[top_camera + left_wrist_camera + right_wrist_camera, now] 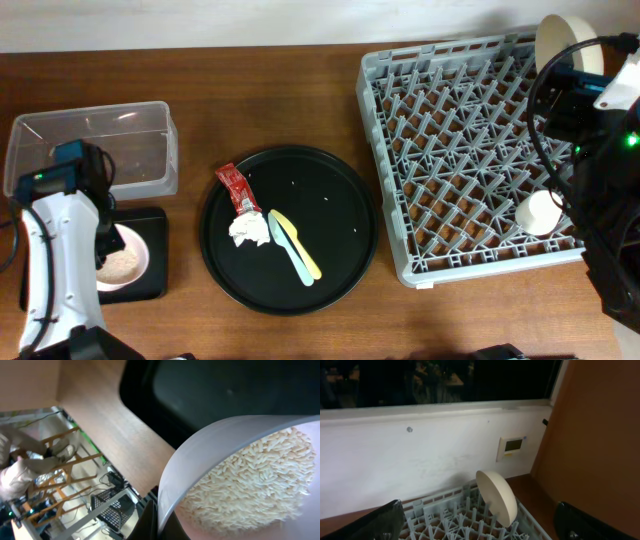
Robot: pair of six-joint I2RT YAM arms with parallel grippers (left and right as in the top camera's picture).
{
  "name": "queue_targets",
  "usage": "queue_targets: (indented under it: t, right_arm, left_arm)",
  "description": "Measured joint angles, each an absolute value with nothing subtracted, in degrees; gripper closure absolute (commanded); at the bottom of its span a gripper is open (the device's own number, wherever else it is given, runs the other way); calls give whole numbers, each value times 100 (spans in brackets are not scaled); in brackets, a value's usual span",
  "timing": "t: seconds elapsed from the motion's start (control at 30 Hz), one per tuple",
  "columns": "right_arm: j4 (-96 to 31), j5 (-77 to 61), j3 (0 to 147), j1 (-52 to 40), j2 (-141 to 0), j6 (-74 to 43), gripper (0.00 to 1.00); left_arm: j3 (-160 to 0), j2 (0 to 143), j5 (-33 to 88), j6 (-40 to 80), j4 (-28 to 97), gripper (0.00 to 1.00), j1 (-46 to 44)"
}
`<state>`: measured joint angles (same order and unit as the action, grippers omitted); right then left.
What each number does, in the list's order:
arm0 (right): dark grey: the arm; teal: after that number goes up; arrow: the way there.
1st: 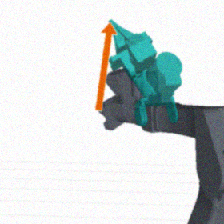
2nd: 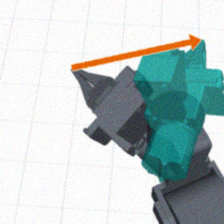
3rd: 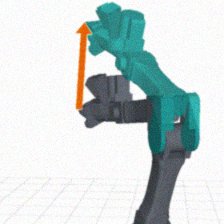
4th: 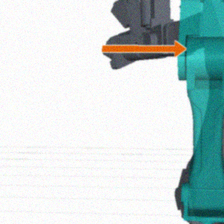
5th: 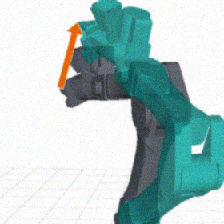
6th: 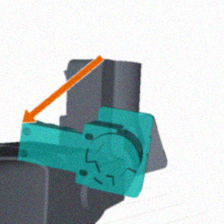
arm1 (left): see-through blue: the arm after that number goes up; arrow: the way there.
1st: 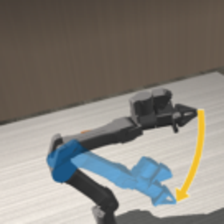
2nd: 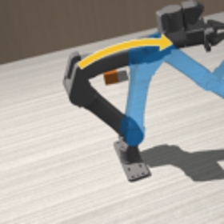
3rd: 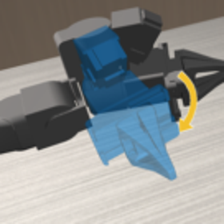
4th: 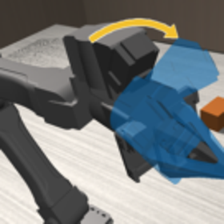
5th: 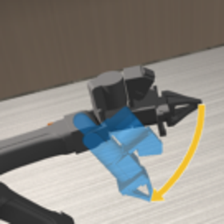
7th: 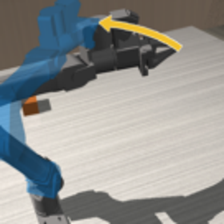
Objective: Sort waste into correct bins and load items into the dishwasher rack
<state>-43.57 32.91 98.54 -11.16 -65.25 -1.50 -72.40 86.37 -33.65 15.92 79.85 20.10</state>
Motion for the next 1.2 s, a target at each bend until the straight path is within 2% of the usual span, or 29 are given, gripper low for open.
queue_targets:
  t: [0.3,0.77,1.2]
  right_arm:
    - [-4178,3511,9854,-1116,-6528,-150,2]
    - [-4147,3841,9854,-1116,-6525,-154,2]
    - [-4145,3948,9854,-1116,-6528,-152,2]
  left_arm:
    - [-7122,8805,-4066,1900,7968,100,2115]
    - [-7074,10289,-5347,2263,7686,100,2115]
    - [-7070,10449,-6661,2056,6910,100,2115]
